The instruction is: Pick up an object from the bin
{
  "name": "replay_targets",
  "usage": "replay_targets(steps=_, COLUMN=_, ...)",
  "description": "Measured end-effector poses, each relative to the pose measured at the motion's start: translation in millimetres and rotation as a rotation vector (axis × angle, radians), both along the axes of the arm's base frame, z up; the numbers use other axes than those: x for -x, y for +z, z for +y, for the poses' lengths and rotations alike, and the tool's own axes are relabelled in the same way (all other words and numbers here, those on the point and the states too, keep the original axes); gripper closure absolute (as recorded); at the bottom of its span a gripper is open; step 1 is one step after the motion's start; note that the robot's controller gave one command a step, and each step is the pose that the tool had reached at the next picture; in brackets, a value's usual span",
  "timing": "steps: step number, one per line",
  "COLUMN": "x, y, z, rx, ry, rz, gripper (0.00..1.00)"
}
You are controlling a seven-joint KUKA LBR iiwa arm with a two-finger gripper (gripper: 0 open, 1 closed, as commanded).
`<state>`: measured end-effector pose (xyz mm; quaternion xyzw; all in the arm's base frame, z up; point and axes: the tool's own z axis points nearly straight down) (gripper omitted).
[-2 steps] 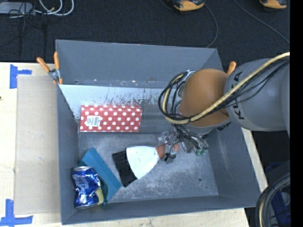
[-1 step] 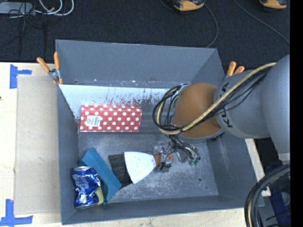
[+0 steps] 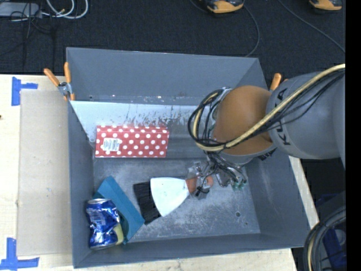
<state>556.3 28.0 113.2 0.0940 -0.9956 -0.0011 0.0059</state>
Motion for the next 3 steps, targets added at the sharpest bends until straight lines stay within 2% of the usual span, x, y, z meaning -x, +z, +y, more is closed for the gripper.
replay_targets(steps=1, x=-8.2, y=23.5, z=0.9, rx=-0.001, ry=-0.034, rz=-0.016, gripper=1.00)
replay_targets(steps=2, x=-4.1, y=45.2, z=-0.5, rx=0.000, ry=-0.030, rz=0.009, gripper=1.00)
replay_targets(steps=3, x=-9.1, y=115.4, z=-1.1, rx=0.000, ry=-0.023, rz=-0.002, gripper=1.00)
